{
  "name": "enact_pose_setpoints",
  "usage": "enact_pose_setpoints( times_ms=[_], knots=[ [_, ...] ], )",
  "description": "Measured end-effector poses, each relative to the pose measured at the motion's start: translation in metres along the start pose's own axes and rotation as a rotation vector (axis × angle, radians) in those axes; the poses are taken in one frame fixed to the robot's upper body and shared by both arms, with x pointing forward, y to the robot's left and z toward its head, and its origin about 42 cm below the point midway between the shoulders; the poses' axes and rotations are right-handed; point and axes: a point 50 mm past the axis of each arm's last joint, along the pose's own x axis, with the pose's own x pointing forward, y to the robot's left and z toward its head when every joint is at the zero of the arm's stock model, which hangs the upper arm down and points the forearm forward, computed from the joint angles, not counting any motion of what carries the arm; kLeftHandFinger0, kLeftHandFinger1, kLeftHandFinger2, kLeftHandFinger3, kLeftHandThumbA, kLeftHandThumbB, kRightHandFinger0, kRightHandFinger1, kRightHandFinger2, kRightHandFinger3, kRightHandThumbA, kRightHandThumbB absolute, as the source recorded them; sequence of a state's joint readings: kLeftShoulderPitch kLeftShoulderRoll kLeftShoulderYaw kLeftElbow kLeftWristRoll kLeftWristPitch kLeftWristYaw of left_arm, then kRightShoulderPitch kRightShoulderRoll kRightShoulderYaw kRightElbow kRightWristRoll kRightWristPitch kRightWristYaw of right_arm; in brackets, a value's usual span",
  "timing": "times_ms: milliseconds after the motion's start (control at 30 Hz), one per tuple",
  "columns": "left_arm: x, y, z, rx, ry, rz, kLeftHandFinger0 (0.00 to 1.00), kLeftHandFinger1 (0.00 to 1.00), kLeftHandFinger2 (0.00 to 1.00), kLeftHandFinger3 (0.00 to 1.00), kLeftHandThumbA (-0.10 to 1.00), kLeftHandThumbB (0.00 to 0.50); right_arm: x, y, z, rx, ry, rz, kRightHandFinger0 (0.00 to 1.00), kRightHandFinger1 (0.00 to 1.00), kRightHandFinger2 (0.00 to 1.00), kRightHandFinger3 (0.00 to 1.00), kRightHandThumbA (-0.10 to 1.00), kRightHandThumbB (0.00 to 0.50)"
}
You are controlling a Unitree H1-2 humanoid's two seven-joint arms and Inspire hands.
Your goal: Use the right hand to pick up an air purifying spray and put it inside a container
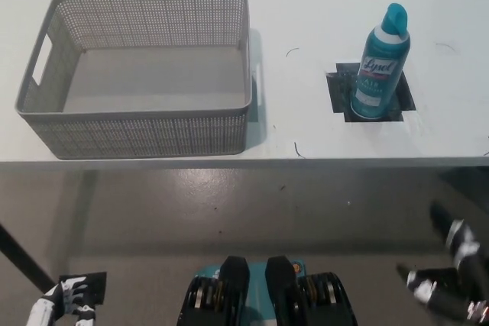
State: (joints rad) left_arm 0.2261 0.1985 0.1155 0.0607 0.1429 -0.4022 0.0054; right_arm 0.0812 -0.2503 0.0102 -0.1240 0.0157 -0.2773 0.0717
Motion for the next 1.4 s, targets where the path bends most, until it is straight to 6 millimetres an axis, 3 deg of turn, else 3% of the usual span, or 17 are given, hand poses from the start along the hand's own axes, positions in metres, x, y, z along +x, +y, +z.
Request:
enact_pose_setpoints(
  times_ms=[33,100,200,267,333,367,433,467,600,667,733,800,933,1167,1267,1400],
  knots=[
    [0.000,0.000,0.000,0.000,-0.002,0.000,0.42,0.55,0.60,0.65,0.33,0.210,0.005,-0.002,0.004,-0.001,-0.018,-0.004,1.00,1.00,1.00,1.00,0.62,0.491],
    [0.001,0.000,0.001,0.005,-0.009,-0.002,0.42,0.54,0.60,0.66,0.33,0.220,0.038,-0.020,0.032,-0.010,-0.127,-0.029,1.00,1.00,1.00,1.00,0.55,0.448],
    [0.002,0.000,0.001,0.008,-0.012,-0.003,0.43,0.56,0.61,0.66,0.36,0.231,0.074,-0.035,0.050,-0.038,-0.198,-0.029,1.00,1.00,1.00,1.00,0.52,0.465],
    [0.004,0.000,0.002,0.009,-0.017,-0.004,0.42,0.55,0.60,0.67,0.35,0.216,0.095,-0.045,0.057,-0.061,-0.217,-0.022,1.00,1.00,1.00,1.00,0.60,0.500],
    [0.005,-0.001,0.003,0.010,-0.023,-0.005,0.42,0.54,0.60,0.67,0.33,0.212,0.118,-0.054,0.062,-0.081,-0.225,-0.017,1.00,1.00,1.00,1.00,0.64,0.500],
    [0.005,-0.001,0.003,0.011,-0.024,-0.005,0.42,0.55,0.60,0.67,0.31,0.215,0.126,-0.057,0.062,-0.088,-0.222,-0.013,1.00,1.00,1.00,1.00,0.72,0.500],
    [0.005,-0.001,0.003,0.012,-0.025,-0.007,0.42,0.54,0.60,0.67,0.31,0.214,0.146,-0.066,0.062,-0.110,-0.208,-0.005,1.00,1.00,1.00,1.00,0.72,0.500],
    [0.004,-0.001,0.003,0.012,-0.024,-0.007,0.42,0.54,0.60,0.66,0.32,0.225,0.155,-0.068,0.062,-0.122,-0.197,0.001,1.00,1.00,1.00,1.00,0.81,0.500],
    [0.005,-0.001,0.003,0.014,-0.029,-0.007,0.43,0.54,0.59,0.66,0.36,0.226,0.194,-0.075,0.067,-0.186,-0.163,0.032,1.00,1.00,1.00,1.00,0.87,0.500],
    [0.007,-0.002,0.004,0.014,-0.033,-0.007,0.43,0.54,0.59,0.66,0.31,0.232,0.213,-0.076,0.073,-0.204,-0.150,0.042,1.00,1.00,1.00,1.00,0.88,0.500],
    [0.007,-0.002,0.004,0.014,-0.034,-0.007,0.42,0.54,0.59,0.67,0.32,0.225,0.230,-0.076,0.077,-0.218,-0.132,0.047,1.00,1.00,1.00,1.00,0.85,0.500],
    [0.006,-0.002,0.004,0.014,-0.032,-0.008,0.42,0.54,0.60,0.68,0.34,0.225,0.242,-0.074,0.081,-0.209,-0.118,0.045,1.00,1.00,1.00,1.00,0.91,0.500],
    [0.006,-0.002,0.004,0.015,-0.033,-0.008,0.42,0.53,0.58,0.68,0.34,0.229,0.257,-0.067,0.085,-0.183,-0.099,0.051,1.00,1.00,1.00,1.00,0.85,0.500],
    [0.007,-0.002,0.004,0.017,-0.034,-0.009,0.41,0.53,0.58,0.68,0.33,0.223,0.280,-0.052,0.087,-0.075,-0.009,0.076,1.00,1.00,1.00,1.00,0.86,0.500],
    [0.006,-0.002,0.004,0.019,-0.034,-0.010,0.39,0.51,0.57,0.67,0.31,0.233,0.287,-0.050,0.085,-0.054,0.031,0.077,1.00,1.00,1.00,1.00,0.81,0.500],
    [0.007,-0.002,0.004,0.021,-0.036,-0.010,0.40,0.52,0.58,0.68,0.31,0.222,0.291,-0.047,0.079,-0.031,0.073,0.072,1.00,1.00,1.00,1.00,0.83,0.500]
  ],
)
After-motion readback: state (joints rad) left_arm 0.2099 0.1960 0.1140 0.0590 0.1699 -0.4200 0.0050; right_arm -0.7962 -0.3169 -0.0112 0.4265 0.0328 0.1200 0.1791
